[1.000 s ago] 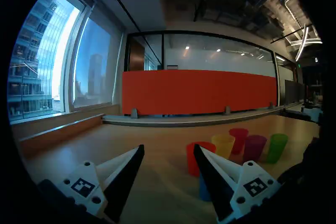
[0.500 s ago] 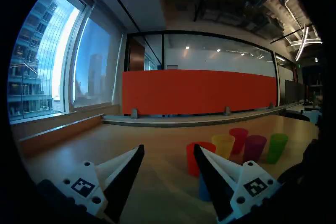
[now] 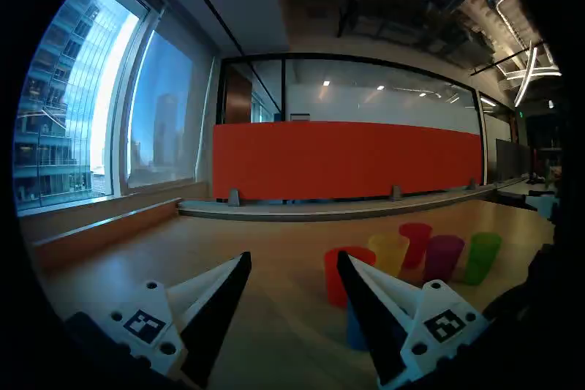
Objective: Pour water
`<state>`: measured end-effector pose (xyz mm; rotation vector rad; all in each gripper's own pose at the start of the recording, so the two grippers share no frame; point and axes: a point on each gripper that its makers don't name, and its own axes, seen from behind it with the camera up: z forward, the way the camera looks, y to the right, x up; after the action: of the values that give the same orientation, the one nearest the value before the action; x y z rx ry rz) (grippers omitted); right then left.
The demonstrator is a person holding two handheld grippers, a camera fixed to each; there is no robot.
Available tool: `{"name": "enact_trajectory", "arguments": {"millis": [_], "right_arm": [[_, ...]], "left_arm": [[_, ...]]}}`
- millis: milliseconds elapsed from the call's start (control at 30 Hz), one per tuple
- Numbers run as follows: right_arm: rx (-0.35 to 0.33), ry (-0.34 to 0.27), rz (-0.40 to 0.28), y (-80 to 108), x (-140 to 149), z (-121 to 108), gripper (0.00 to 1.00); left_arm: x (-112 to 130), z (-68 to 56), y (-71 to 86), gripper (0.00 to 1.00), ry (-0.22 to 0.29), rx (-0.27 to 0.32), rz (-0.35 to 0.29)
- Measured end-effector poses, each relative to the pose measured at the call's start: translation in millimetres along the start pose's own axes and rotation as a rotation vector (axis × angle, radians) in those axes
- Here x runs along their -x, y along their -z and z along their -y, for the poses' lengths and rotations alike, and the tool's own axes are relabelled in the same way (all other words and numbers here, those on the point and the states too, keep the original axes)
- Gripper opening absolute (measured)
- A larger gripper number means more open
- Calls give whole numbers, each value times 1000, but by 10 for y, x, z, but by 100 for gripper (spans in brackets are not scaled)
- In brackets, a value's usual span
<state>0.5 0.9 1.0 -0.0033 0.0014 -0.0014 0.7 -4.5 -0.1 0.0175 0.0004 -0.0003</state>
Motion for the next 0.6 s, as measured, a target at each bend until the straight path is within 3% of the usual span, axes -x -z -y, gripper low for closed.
{"name": "enact_trajectory", "arguments": {"millis": [600], "right_arm": [[-4, -1, 2, -5, 3, 12, 100]], "left_arm": [[-1, 2, -4, 87, 0, 0, 0]]}}
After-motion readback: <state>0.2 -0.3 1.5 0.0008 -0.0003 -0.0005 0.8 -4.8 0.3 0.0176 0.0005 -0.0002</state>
